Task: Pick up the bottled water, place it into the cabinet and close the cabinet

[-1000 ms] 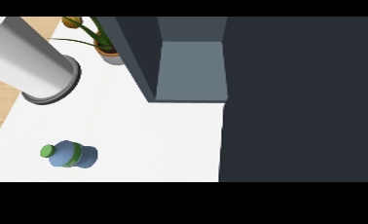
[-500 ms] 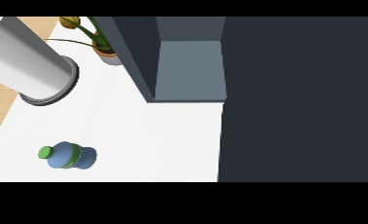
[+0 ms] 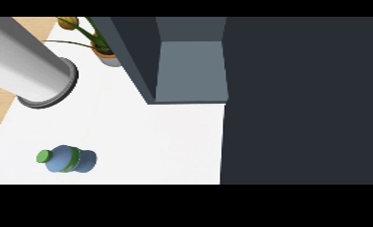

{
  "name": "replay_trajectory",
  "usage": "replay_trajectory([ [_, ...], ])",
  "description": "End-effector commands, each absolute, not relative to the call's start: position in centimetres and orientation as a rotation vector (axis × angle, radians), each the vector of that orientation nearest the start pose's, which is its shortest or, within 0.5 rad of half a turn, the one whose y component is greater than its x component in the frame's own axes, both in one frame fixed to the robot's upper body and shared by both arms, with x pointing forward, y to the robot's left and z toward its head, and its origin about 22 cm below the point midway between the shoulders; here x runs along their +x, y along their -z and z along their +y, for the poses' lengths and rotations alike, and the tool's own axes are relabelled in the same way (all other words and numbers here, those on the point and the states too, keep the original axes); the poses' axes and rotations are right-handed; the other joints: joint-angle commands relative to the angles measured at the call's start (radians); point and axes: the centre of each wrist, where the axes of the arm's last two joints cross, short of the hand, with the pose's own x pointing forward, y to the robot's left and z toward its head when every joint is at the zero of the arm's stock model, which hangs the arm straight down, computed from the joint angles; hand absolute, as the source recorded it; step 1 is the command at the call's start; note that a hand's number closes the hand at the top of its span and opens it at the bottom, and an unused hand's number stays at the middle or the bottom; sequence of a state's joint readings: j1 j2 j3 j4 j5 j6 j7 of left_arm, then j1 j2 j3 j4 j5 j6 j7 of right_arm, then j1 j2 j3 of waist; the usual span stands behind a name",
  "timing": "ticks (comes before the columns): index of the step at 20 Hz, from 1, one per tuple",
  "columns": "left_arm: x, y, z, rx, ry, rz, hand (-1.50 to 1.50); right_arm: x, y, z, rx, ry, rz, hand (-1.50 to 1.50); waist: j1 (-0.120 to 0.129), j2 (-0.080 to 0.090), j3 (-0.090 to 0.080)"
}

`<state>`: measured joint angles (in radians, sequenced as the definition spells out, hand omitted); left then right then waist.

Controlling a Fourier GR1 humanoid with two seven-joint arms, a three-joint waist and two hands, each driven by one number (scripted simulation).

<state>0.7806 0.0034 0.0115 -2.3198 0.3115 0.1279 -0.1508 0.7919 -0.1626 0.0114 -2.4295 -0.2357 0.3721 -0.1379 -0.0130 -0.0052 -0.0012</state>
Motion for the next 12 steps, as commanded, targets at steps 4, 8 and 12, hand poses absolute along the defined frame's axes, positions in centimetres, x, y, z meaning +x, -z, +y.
replay_trajectory([
  [4,6.5,-4.6,30.6,0.264,-0.509,-1.712,-1.50,3.7,-14.6,-26.7,0.192,-0.180,-1.908,-1.50,0.001,0.000,0.000],
  [8,8.4,-1.5,30.5,0.246,-0.493,-1.664,-1.50,3.4,-15.1,-26.6,0.219,-0.207,-1.895,-1.50,-0.004,0.004,-0.001],
  [12,9.2,2.9,31.2,0.248,-0.508,-1.630,-1.50,2.9,-13.6,-26.6,0.227,-0.173,-1.895,-1.50,-0.010,0.002,-0.001],
])
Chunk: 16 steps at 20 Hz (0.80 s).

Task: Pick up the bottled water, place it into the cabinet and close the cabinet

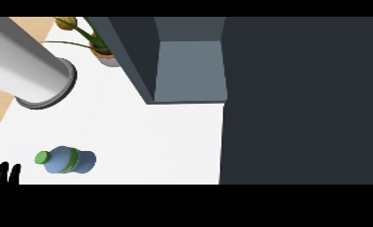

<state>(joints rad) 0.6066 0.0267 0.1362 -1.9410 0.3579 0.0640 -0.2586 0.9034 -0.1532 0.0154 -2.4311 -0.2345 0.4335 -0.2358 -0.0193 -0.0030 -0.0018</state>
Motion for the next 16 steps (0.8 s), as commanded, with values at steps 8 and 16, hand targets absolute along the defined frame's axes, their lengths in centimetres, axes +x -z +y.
replay_trajectory([
  [8,10.9,7.2,32.3,0.250,-0.534,-1.632,-1.50,2.0,-15.1,-27.0,0.208,-0.200,-1.897,-1.50,0.003,0.003,-0.001],
  [16,14.4,10.3,31.7,0.263,-0.562,-1.608,-1.50,0.5,-14.1,-27.3,0.203,-0.216,-1.866,-1.50,-0.009,0.000,0.000],
])
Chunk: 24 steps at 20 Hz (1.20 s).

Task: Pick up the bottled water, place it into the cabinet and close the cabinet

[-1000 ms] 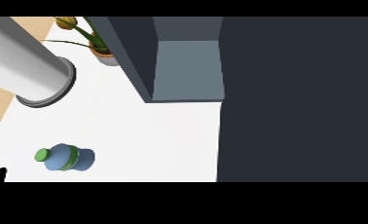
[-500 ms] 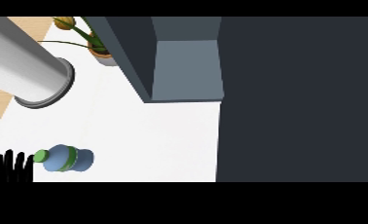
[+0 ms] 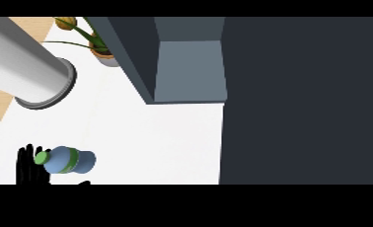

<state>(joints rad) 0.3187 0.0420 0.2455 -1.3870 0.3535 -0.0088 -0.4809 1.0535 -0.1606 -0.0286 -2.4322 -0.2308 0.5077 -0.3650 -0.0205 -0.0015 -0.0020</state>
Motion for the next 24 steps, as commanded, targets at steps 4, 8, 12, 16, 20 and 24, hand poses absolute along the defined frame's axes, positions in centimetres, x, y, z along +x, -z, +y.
replay_trajectory([
  [4,12.5,11.8,33.0,0.292,-0.552,-1.589,-1.50,0.5,-14.5,-26.6,0.173,-0.167,-1.888,-1.50,0.004,0.001,0.000],
  [8,13.9,13.8,32.5,0.303,-0.552,-1.595,-1.50,0.6,-13.3,-28.4,0.173,-0.187,-1.906,-1.50,0.006,0.003,0.000],
  [12,13.7,14.6,32.8,0.228,-0.585,-1.623,-1.50,0.0,-14.1,-28.6,0.171,-0.202,-1.897,-1.50,0.006,0.002,0.000],
  [16,13.8,14.8,35.6,0.143,-0.661,-1.651,-1.50,-0.8,-12.5,-29.1,0.189,-0.190,-1.889,-1.50,-0.002,-0.001,-0.001],
  [20,15.6,15.0,33.3,0.046,-0.674,-1.696,-1.50,-0.4,-14.5,-28.3,0.161,-0.225,-1.897,-1.50,0.010,0.003,0.000],
  [24,16.6,15.0,32.3,0.030,-0.698,-1.730,1.50,-0.6,-13.5,-29.1,0.157,-0.204,-1.894,-1.50,0.009,0.001,0.001],
])
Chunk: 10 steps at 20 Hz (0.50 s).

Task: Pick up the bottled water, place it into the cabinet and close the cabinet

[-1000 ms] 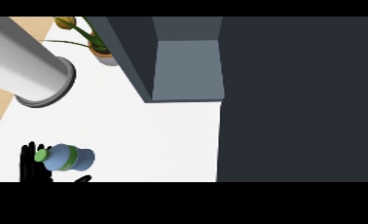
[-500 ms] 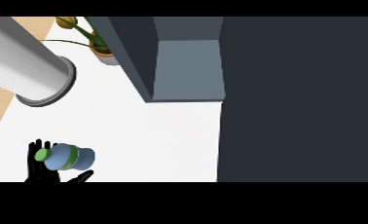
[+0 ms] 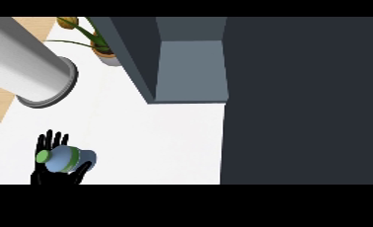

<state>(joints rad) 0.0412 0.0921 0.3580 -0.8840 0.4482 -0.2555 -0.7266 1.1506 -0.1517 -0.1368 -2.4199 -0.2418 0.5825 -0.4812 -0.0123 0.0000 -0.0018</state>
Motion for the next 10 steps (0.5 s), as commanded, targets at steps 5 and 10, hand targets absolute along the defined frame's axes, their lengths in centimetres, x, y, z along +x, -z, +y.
replay_trajectory([
  [5,17.5,14.4,33.6,0.032,-0.709,-1.736,1.50,-0.8,-13.5,-28.1,0.127,-0.217,-1.887,-1.50,-0.002,-0.002,0.001],
  [10,16.4,15.7,32.3,-0.020,-0.713,-1.737,1.50,-0.4,-13.9,-29.8,0.159,-0.212,-1.907,-1.50,0.008,0.001,0.001],
])
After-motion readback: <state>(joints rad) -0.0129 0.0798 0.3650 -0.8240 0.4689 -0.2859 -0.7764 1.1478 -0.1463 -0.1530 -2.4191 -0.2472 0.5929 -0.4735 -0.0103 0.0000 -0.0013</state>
